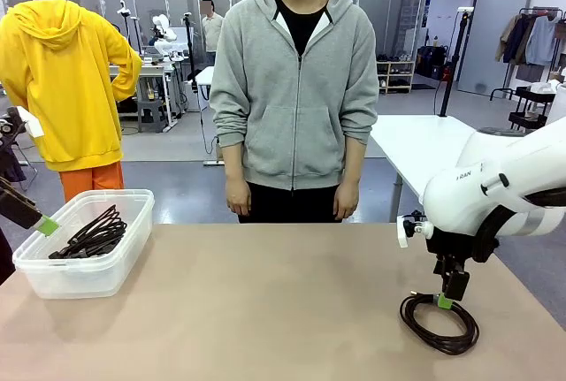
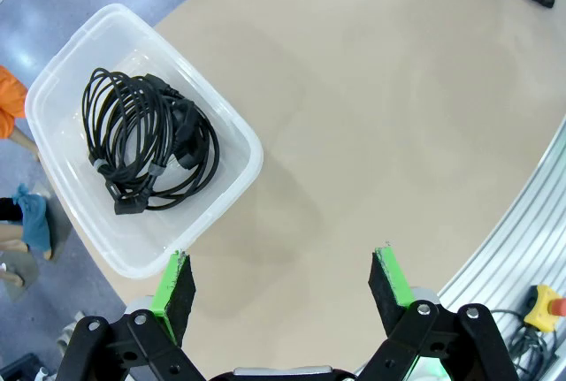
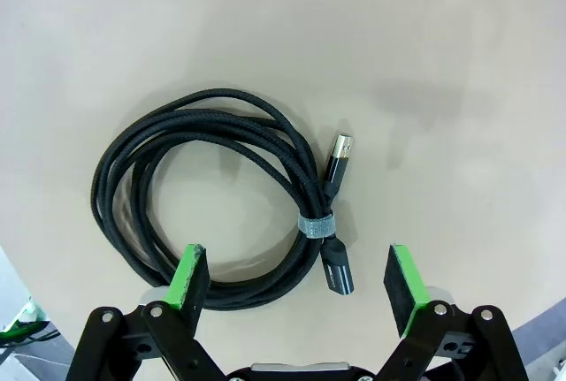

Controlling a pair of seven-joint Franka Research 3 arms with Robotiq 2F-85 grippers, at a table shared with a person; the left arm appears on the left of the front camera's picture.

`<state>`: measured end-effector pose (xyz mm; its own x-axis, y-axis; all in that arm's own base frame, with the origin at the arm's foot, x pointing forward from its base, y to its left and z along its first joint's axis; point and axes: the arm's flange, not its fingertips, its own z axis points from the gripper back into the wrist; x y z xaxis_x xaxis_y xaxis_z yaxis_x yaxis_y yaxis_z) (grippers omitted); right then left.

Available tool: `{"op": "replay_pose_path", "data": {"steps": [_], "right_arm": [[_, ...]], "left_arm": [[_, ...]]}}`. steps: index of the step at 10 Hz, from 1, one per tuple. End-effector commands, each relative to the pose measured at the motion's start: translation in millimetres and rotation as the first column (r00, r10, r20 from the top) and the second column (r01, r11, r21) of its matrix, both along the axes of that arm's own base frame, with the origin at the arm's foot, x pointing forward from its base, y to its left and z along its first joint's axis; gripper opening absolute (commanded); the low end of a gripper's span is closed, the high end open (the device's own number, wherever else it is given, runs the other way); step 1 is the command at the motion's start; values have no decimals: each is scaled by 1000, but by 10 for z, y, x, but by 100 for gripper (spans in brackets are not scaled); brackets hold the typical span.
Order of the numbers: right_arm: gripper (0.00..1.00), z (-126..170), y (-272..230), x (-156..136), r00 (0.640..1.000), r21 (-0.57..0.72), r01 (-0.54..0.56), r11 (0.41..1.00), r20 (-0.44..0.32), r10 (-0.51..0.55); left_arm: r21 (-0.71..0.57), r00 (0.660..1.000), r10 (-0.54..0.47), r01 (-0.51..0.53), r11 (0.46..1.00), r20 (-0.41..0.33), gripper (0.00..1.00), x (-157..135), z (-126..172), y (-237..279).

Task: Organize and store the cables.
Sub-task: Place the USB Extension Cable into the Organizing box.

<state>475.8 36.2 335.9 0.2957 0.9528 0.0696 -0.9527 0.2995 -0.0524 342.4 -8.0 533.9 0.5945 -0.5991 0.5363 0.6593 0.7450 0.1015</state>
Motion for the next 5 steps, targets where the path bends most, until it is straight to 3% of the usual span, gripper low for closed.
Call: {"op": "replay_pose_path", "data": {"steps": [1, 5], "right_arm": [[100, -68, 48, 120, 999, -38, 34, 999, -17, -35], [100, -279, 62, 249, 997, -25, 80, 996, -16, -81]], "left_arm": [[-6, 1000, 17, -17, 1000, 8, 100, 15, 7, -5], [-6, 1000, 17, -17, 1000, 8, 100, 15, 7, -5]]}}
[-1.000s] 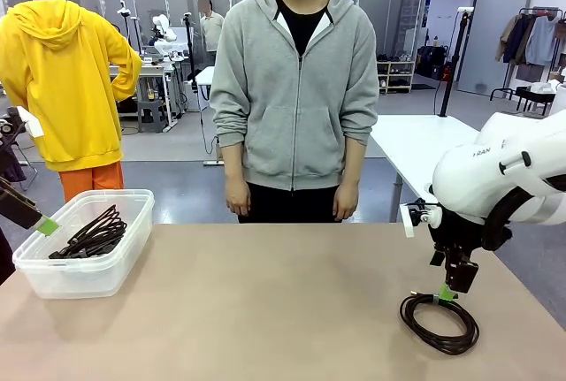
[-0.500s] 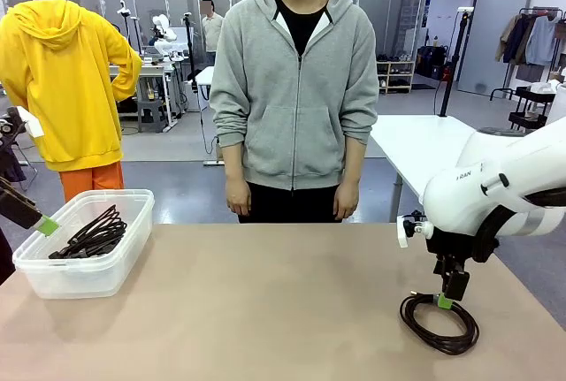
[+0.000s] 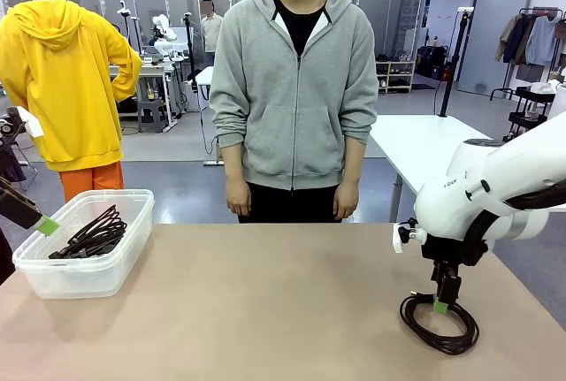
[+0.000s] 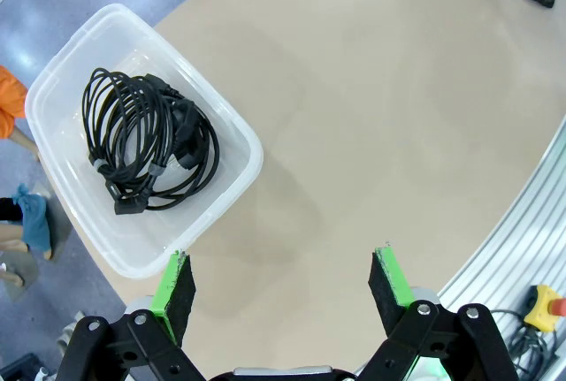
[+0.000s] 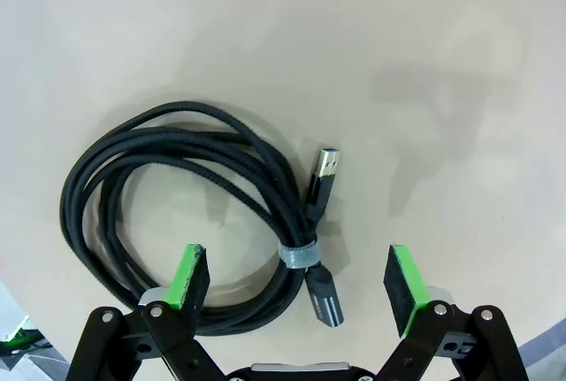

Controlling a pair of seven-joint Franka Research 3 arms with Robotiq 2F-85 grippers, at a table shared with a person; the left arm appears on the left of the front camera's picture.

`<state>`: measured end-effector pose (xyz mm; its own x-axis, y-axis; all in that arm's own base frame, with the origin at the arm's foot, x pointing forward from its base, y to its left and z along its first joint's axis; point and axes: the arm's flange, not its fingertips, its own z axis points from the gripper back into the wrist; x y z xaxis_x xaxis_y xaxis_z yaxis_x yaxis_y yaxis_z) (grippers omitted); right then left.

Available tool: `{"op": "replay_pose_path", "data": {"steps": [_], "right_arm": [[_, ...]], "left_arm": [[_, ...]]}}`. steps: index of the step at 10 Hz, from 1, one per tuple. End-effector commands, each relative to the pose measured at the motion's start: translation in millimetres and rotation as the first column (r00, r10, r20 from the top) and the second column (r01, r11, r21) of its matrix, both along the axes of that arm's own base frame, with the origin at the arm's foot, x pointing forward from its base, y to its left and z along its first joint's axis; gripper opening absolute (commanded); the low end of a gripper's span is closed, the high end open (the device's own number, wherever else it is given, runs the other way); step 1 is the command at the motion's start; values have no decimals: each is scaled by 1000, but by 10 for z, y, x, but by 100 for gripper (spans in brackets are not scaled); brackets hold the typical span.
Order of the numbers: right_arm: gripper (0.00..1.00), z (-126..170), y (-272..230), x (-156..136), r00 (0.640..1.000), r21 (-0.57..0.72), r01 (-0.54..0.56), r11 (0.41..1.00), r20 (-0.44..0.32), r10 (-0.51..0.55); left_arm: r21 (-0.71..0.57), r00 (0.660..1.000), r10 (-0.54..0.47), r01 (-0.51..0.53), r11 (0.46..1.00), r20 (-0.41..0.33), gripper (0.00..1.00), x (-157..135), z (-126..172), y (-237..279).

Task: Organize and store the cables.
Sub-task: Place the USB Extension Cable into the Organizing box.

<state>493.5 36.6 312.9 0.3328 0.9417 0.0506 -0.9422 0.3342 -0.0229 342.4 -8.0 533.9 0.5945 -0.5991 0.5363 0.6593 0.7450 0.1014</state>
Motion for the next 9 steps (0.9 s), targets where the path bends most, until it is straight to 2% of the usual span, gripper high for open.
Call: {"op": "replay_pose_path", "data": {"steps": [1, 3, 5, 6, 7, 9], "right_arm": [[100, -88, 62, 90, 999, -30, 47, 998, 8, -47], [100, -118, 62, 110, 999, -32, 49, 998, -13, -49], [52, -151, 80, 124, 999, -56, 39, 998, -10, -39], [16, -152, 81, 119, 999, -69, 33, 997, -10, -34], [0, -149, 81, 115, 999, -73, 32, 997, -14, -33], [0, -146, 85, 122, 999, -72, 31, 997, -18, -32]], "left_arm": [[-6, 1000, 17, -17, 1000, 8, 100, 15, 7, -5], [-6, 1000, 17, -17, 1000, 8, 100, 15, 7, -5], [-6, 1000, 17, -17, 1000, 8, 100, 15, 7, -5], [-6, 1000, 17, -17, 1000, 8, 100, 15, 7, -5], [-6, 1000, 17, -17, 1000, 8, 100, 15, 7, -5], [-6, 1000, 17, -17, 1000, 8, 100, 15, 7, -5]]}}
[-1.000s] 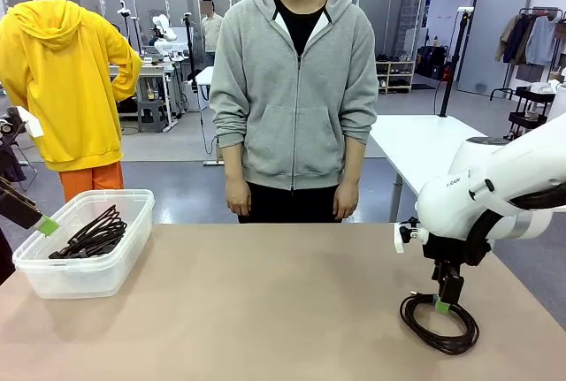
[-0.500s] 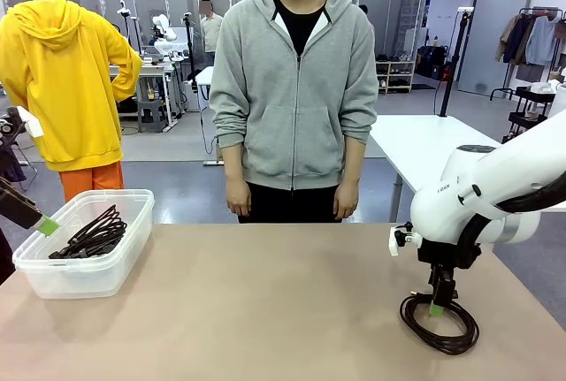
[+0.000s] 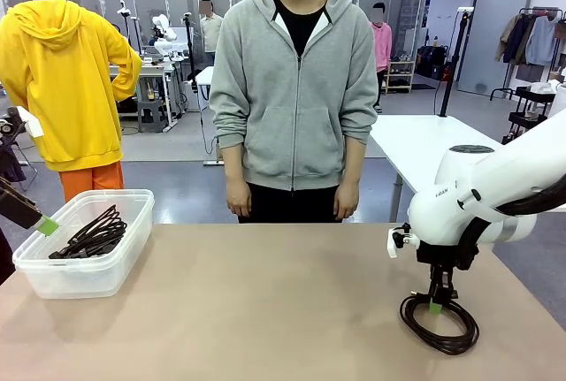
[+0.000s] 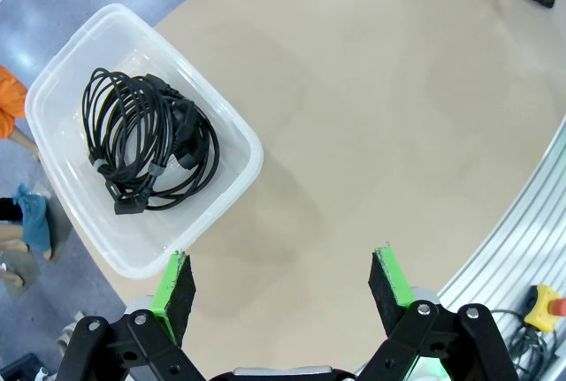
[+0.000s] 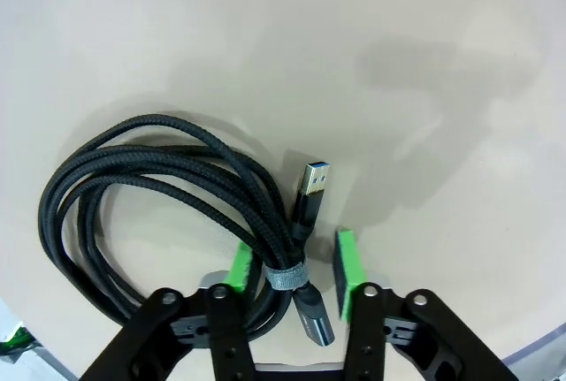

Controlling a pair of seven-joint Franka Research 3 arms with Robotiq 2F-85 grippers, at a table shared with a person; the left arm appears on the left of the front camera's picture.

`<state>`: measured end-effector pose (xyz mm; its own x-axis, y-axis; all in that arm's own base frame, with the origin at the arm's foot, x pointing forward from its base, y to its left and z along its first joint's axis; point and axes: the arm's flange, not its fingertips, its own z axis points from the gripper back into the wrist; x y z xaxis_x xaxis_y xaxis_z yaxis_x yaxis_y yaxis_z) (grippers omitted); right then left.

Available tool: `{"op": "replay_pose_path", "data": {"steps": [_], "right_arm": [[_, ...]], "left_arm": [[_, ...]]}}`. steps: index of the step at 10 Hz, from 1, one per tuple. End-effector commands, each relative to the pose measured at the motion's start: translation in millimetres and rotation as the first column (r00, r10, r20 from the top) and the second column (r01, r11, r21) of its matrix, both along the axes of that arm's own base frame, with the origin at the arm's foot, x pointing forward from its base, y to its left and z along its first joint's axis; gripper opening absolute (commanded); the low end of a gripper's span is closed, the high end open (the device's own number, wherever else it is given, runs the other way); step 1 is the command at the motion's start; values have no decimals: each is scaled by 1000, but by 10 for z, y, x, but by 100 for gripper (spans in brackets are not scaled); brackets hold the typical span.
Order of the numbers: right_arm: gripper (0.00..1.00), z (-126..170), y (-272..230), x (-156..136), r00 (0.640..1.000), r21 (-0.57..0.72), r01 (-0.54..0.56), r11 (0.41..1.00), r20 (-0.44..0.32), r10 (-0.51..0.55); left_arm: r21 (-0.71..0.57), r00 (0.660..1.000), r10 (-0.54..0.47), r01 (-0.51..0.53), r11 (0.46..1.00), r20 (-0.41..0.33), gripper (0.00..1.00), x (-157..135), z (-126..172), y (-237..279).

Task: Organize and store the cables.
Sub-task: Place the USB Extension Cable into the Organizing box.

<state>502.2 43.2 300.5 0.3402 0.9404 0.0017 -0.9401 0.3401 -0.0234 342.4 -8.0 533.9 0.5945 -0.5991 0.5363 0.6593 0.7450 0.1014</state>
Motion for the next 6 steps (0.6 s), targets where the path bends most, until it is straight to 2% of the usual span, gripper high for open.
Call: {"op": "replay_pose_path", "data": {"steps": [1, 2, 4, 6], "right_arm": [[3, -12, 24, 33, 1000, -27, 23, 999, 1, -23], [0, 14, 33, 29, 1000, -34, 23, 999, 7, -23], [0, 136, 41, 34, 999, -50, 31, 998, 18, -30], [0, 436, 30, -1, 999, -30, 20, 999, 35, -19]], "left_arm": [[-6, 1000, 17, -17, 1000, 8, 100, 15, 7, -5], [-6, 1000, 17, -17, 1000, 8, 100, 15, 7, -5], [-6, 1000, 17, -17, 1000, 8, 100, 15, 7, -5], [-6, 1000, 17, -17, 1000, 8, 100, 15, 7, -5]]}}
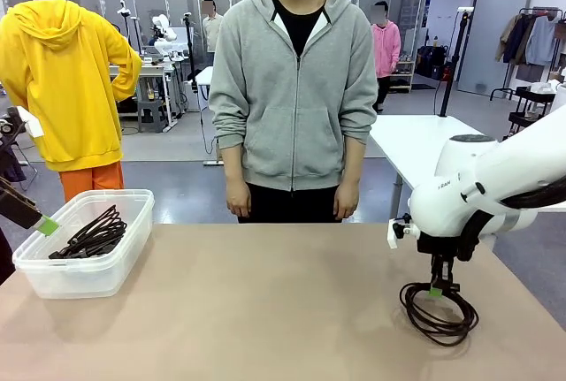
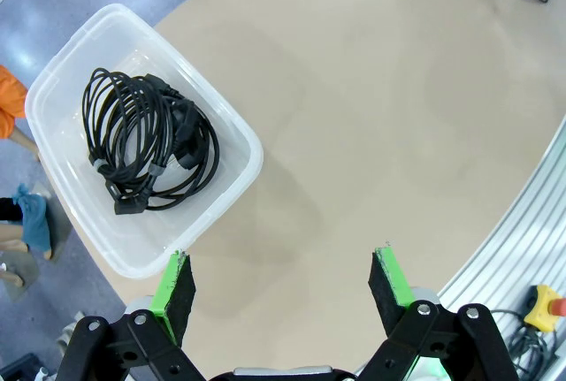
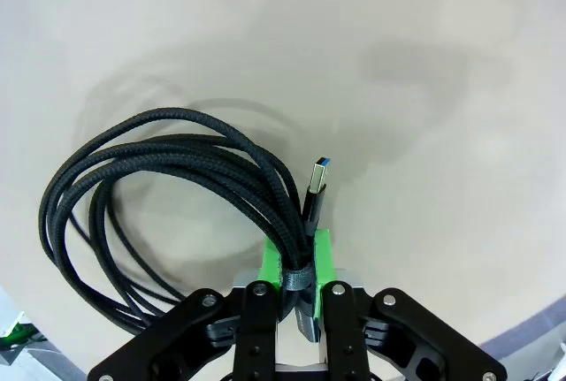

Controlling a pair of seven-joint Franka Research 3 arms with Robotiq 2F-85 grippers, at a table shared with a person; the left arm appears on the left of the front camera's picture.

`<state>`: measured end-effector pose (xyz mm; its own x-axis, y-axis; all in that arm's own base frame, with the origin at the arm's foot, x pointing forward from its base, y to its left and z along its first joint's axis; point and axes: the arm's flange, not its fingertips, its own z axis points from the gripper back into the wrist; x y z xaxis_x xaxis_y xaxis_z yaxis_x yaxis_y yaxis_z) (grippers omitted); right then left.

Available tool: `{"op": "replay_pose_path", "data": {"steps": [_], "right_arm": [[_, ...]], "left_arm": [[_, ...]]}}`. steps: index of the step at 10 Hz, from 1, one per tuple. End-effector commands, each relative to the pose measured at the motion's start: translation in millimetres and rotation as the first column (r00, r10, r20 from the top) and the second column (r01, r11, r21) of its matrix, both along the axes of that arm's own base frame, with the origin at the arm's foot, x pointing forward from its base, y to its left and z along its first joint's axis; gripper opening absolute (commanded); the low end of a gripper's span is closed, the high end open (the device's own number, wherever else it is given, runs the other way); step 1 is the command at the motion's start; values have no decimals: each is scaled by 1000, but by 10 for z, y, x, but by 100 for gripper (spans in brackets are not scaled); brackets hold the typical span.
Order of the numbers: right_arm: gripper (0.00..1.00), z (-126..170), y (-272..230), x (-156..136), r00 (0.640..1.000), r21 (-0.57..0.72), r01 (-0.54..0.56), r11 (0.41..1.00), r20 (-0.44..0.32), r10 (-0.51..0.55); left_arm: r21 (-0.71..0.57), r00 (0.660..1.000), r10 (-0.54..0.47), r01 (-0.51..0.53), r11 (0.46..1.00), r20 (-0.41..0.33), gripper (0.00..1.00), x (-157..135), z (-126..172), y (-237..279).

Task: Organize and store the cables.
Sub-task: Place the USB Extension Cable into the Organizing box.

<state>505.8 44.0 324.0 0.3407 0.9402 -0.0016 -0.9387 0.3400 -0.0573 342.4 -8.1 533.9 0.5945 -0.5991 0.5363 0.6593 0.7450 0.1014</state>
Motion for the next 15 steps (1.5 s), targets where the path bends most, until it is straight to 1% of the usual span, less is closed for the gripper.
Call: {"op": "replay_pose_path", "data": {"steps": [1, 2, 3, 6, 7, 9, 11, 12, 14, 15], "right_arm": [[3, 428, 41, -70, 1000, -28, 10, 1000, 14, -10], [3, 668, 73, -104, 999, -59, 19, 998, 30, -17], [3, 807, 115, -89, 1000, -59, 2, 998, 13, -2], [3, 954, 394, -89, 999, -85, -53, 995, -7, 53], [3, 1009, 584, -113, 997, -82, -75, 994, -12, 75], [3, 1074, 1196, -97, 990, -61, -140, 988, -13, 139], [3, 1044, 2062, -105, 978, -29, -208, 978, 5, 208], [3, 1056, 2404, -126, 974, 4, -225, 974, 19, 225], [3, 1052, 2919, -145, 957, 41, -289, 957, 45, 287], [3, 1022, 3110, -162, 948, 70, -319, 945, 44, 316]], "left_arm": [[-6, 1000, 17, -17, 1000, 8, 100, 15, 7, -5], [-6, 1000, 17, -17, 1000, 8, 100, 15, 7, -5], [-6, 1000, 17, -17, 1000, 8, 100, 15, 7, -5], [-6, 1000, 17, -17, 1000, 8, 100, 15, 7, -5], [-6, 1000, 17, -17, 1000, 8, 100, 15, 7, -5], [-6, 1000, 17, -17, 1000, 8, 100, 15, 7, -5], [-6, 1000, 17, -17, 1000, 8, 100, 15, 7, -5], [-6, 1000, 17, -17, 1000, 8, 100, 15, 7, -5], [-6, 1000, 17, -17, 1000, 8, 100, 15, 7, -5], [-6, 1000, 17, -17, 1000, 8, 100, 15, 7, -5]]}}
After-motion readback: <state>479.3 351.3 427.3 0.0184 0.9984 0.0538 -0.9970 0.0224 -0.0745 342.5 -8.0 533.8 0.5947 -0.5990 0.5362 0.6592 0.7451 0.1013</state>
